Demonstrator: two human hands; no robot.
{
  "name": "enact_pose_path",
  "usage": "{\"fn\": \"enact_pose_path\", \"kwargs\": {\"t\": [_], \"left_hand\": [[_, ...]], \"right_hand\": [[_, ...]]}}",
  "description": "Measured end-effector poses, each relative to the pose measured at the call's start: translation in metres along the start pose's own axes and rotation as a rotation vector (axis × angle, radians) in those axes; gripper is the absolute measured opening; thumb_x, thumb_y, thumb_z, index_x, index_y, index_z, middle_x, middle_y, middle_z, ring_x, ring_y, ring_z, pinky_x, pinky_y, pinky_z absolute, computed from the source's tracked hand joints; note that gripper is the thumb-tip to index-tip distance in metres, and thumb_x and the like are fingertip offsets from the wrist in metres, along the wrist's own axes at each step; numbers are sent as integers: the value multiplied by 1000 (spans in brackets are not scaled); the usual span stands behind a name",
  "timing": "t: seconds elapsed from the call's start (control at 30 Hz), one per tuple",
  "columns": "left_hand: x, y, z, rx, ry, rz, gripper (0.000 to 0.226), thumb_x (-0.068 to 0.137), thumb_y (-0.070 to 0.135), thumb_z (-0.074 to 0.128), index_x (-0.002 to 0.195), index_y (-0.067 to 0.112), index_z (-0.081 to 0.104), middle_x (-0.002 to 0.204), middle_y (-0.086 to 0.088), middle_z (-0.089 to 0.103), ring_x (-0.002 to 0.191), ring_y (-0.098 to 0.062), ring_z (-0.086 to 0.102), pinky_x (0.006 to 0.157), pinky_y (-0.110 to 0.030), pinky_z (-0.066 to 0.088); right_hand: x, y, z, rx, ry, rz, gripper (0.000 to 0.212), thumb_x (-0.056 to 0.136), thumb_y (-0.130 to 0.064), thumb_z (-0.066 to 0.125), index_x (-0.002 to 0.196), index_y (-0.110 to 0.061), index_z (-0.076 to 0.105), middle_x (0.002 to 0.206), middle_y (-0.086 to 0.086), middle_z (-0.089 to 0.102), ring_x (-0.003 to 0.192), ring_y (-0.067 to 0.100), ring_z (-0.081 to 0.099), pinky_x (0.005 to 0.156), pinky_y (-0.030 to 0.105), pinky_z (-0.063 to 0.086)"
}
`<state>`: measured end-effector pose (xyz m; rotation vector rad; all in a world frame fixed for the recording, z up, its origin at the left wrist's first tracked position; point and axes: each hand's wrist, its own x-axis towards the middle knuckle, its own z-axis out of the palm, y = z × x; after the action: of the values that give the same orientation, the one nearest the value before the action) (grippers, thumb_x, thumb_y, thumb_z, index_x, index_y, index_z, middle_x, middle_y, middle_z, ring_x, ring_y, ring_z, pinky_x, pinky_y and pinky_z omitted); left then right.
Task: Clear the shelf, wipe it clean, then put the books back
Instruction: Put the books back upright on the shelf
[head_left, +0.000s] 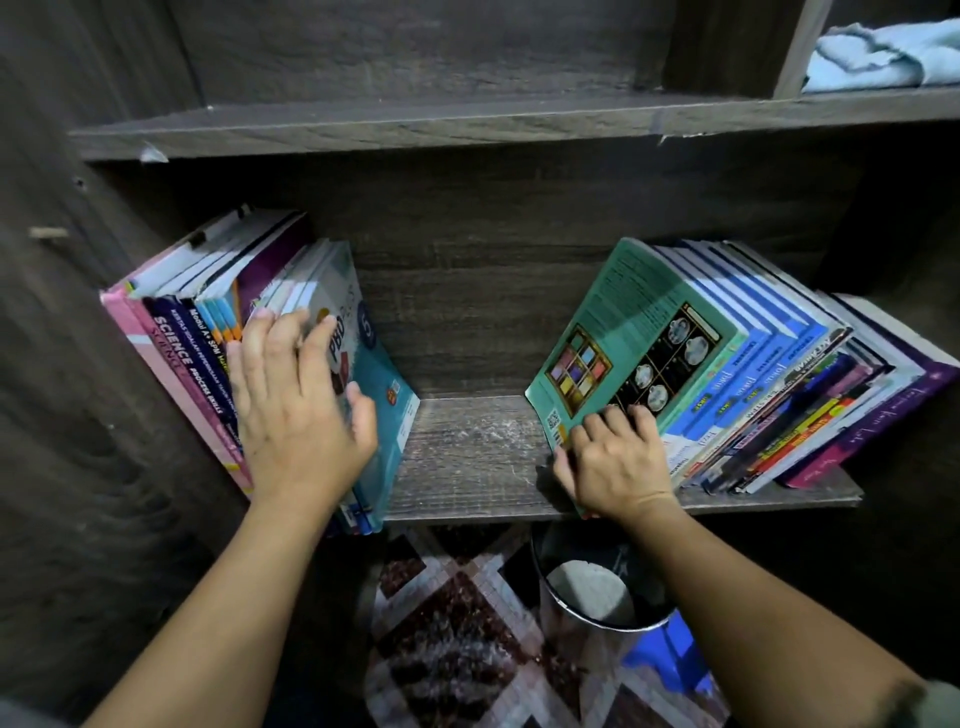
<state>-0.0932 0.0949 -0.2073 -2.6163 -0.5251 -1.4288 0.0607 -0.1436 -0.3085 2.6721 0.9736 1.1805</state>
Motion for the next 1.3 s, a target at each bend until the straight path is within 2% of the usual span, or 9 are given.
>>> {"fn": "enact_pose_path", "kwargs": {"t": [0.27, 0.4, 0.57, 0.7, 0.83, 1.0, 1.13, 1.2, 1.3], "left_hand": [[8, -10, -17, -141, 208, -13, 42, 82, 14, 56, 121, 0, 60, 124, -21, 55, 118, -39, 49, 106, -44, 32], [13, -33, -26, -93, 336, -118, 44, 81, 5, 53, 125, -3, 55, 135, -30, 44, 128, -47, 36, 113, -51, 26], [15, -50, -29, -173, 266, -160, 57, 80, -3, 47, 137, -8, 42, 144, -27, 37, 137, -42, 30, 119, -43, 19], [16, -54, -27, -174, 259, -127, 56, 79, -4, 45, 135, -10, 44, 141, -26, 42, 136, -42, 33, 118, -44, 22], [20, -51, -31, -221, 292, -127, 38, 91, 3, 43, 125, -9, 53, 130, -24, 52, 131, -43, 40, 117, -41, 23], [27, -47, -38, -402, 226, -123, 33, 92, 14, 61, 118, -6, 58, 116, -25, 50, 116, -26, 45, 109, -19, 26], [21, -38, -32, -226, 253, -196, 44, 89, 28, 65, 124, 2, 58, 137, -32, 35, 124, -42, 32, 114, -43, 27], [22, -31, -31, -193, 223, -233, 45, 88, 23, 60, 126, -1, 54, 149, -38, 15, 130, -46, 24, 117, -35, 13], [28, -27, -34, -202, 152, -294, 45, 87, 29, 55, 122, 1, 52, 155, -32, 9, 123, -46, 31, 110, -41, 20]], "right_hand": [[39, -43, -54, 349, 225, -9, 19, 77, -31, 57, 80, -16, 69, 88, -1, 69, 80, 25, 61, 83, 40, 39], [75, -72, -105, 653, 145, -47, 29, 77, -31, 56, 101, -19, 69, 113, -1, 65, 97, 24, 60, 79, 37, 45], [132, -110, -144, 1038, -178, -163, 74, 80, -19, 58, 149, -24, 31, 156, 2, 28, 139, 25, 34, 110, 49, 35], [148, -137, -141, 1093, -317, -223, 69, 85, -18, 54, 147, -37, 30, 162, -3, 14, 144, 24, 26, 110, 50, 34], [143, -143, -133, 1255, -262, -88, 53, 84, -20, 54, 135, -30, 40, 159, -1, 18, 143, 19, 26, 107, 41, 37], [122, -144, -118, 1436, -290, -35, 72, 92, -25, 55, 147, -42, 12, 161, -3, 16, 144, 15, 26, 114, 40, 31], [115, -134, -115, 1304, -314, -80, 70, 99, -33, 48, 150, -46, 2, 163, -7, 8, 148, 14, 16, 116, 48, 29], [119, -128, -121, 1163, -286, -126, 68, 99, -34, 49, 152, -43, 6, 163, -9, 3, 145, 17, 24, 110, 45, 36], [126, -121, -129, 1033, -251, -178, 64, 98, -34, 50, 152, -38, 16, 163, -7, 7, 134, 21, 42, 98, 40, 47]]}}
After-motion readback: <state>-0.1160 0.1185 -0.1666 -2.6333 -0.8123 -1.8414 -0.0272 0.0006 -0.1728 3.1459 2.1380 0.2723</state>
